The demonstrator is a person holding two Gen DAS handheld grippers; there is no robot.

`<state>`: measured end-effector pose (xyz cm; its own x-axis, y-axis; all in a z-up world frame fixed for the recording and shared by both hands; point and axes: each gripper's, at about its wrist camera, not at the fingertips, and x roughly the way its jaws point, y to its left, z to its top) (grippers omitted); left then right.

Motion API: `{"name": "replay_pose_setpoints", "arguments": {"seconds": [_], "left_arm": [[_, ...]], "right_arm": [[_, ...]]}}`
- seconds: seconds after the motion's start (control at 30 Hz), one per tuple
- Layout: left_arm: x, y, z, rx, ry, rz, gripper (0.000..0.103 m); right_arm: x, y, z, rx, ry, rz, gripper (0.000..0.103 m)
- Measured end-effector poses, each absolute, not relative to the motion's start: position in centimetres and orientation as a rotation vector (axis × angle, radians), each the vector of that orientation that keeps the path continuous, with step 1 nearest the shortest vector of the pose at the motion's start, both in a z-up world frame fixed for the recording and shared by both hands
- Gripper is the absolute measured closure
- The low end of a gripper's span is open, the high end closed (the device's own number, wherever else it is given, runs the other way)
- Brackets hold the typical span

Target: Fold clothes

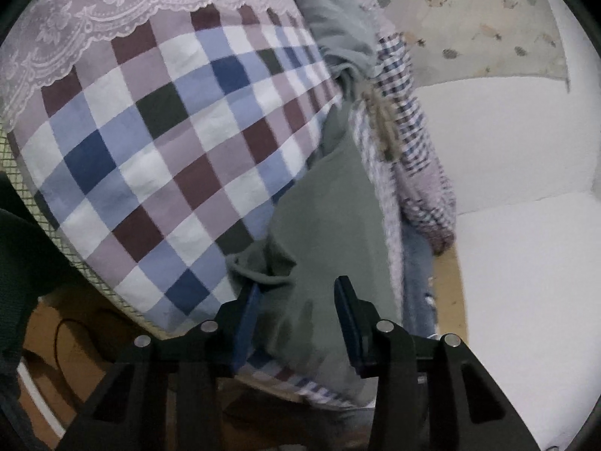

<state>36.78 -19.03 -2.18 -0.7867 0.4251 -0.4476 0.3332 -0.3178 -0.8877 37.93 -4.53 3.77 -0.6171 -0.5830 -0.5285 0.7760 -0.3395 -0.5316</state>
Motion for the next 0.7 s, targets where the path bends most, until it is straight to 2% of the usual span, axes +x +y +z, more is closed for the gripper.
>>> {"name": "replay_pose_setpoints", "arguments": {"seconds": [0.33, 0.37, 0.4, 0.43, 0.47, 0.6, 0.67, 0.7], "left_arm": [[36.3, -19.0, -3.0, -0.952, -1.84, 2.175, 0.06], [36.3, -19.0, -3.0, -0.958, -1.836, 2.176, 0.06], [36.5, -19.0, -3.0, -0.964, -1.833, 2.179, 0.06], [36.6, -19.1, -3.0, -0.967, -1.836, 2.184, 0.06], [36.8, -19.3, -3.0, -0.962, -1.852, 2.188, 0.06], [37.6, -20.1, -3.2, -0.926, -1.927, 2.212, 0.058], [38.1, -20.3, -3.4, -0.922, -1.957, 2.213, 0.05], [38.1, -20.2, -3.5, -0.923, -1.958, 2.207, 0.05]], "right_arm": [[37.5, -7.9, 0.0, 0.325, 1.047, -1.993, 0.026], [37.2, -8.1, -0.2, 0.339, 1.049, -1.993, 0.032], [36.8, -8.2, -0.3, 0.36, 1.047, -1.992, 0.05], [36.5, -8.4, -0.3, 0.381, 1.044, -1.991, 0.062], [36.1, -8.5, -0.4, 0.402, 1.041, -1.993, 0.08], [34.7, -8.1, 0.7, 0.456, 0.967, -2.027, 0.094], [34.5, -7.9, 1.6, 0.46, 0.927, -2.036, 0.099], [34.4, -7.7, 2.1, 0.459, 0.906, -2.04, 0.1]]}}
